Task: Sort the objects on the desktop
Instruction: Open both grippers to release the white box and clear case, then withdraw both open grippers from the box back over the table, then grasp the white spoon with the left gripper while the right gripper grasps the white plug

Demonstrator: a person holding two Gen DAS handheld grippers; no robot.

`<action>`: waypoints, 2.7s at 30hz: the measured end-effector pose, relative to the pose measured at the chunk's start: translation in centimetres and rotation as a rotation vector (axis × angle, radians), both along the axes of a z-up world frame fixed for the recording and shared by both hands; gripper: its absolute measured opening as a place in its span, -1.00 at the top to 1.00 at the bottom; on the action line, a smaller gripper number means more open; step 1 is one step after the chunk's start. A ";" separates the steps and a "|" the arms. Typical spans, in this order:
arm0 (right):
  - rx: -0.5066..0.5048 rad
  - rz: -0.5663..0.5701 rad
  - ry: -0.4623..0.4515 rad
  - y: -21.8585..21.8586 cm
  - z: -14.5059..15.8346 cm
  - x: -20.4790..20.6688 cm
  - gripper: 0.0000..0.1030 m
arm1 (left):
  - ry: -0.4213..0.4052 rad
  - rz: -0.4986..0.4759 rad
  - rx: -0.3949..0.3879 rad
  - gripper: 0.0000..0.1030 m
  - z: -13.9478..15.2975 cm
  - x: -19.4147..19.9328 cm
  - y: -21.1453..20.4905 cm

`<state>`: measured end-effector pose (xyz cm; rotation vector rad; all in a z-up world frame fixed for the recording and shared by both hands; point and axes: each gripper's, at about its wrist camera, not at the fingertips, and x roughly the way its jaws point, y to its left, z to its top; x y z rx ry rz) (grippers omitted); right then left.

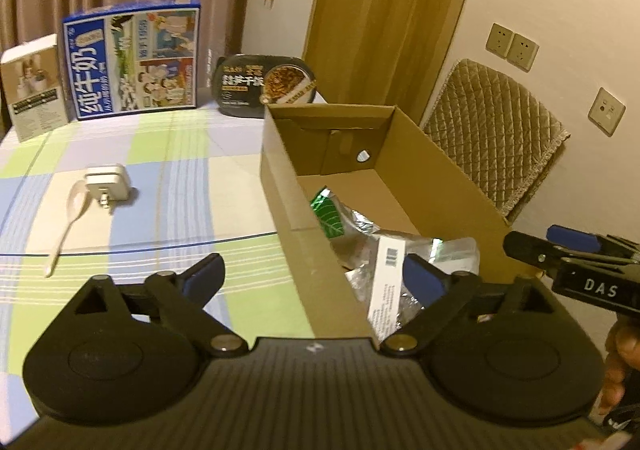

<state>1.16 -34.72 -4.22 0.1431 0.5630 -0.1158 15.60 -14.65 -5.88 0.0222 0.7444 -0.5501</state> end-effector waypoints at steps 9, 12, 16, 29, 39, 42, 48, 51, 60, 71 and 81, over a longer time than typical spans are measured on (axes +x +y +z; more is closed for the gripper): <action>-0.006 0.069 -0.010 4.2 1.0 -0.6 -0.65 | -0.033 0.049 0.052 -0.97 0.5 -2.1 4.0; -0.014 0.100 -0.013 5.8 1.3 -0.5 -0.68 | -0.036 0.067 0.063 -0.97 0.5 -2.6 5.6; -0.026 0.140 -0.018 7.9 1.6 -0.3 -0.71 | -0.042 0.094 0.079 -0.97 0.6 -2.8 7.8; -0.061 0.278 -0.006 14.1 0.9 2.0 -0.76 | -0.064 0.192 0.109 -0.97 -0.1 -2.0 16.2; -0.066 0.366 0.017 18.5 -0.6 6.1 -0.78 | 0.000 0.233 0.159 -0.97 -2.3 1.7 20.1; -0.068 0.389 0.028 19.8 -1.2 7.6 -0.78 | 0.014 0.235 0.161 -0.97 -3.2 2.9 20.8; -0.063 0.417 0.057 21.6 -3.2 11.1 -0.78 | 0.039 0.213 0.172 -0.97 -5.2 5.9 21.6; -0.065 0.427 0.078 22.4 -4.4 13.0 -0.78 | 0.040 0.214 0.182 -0.97 -6.3 7.6 21.9; -0.033 0.423 0.101 23.6 -8.0 19.4 -0.74 | 0.020 0.170 0.188 -0.76 -9.6 13.5 22.8; -0.014 0.431 0.097 25.0 -11.4 26.8 -0.27 | -0.076 0.094 0.191 -0.48 -12.0 20.1 21.5; 0.050 0.403 0.102 26.3 -13.5 31.7 -0.25 | -0.118 0.069 0.193 -0.46 -13.9 23.4 20.9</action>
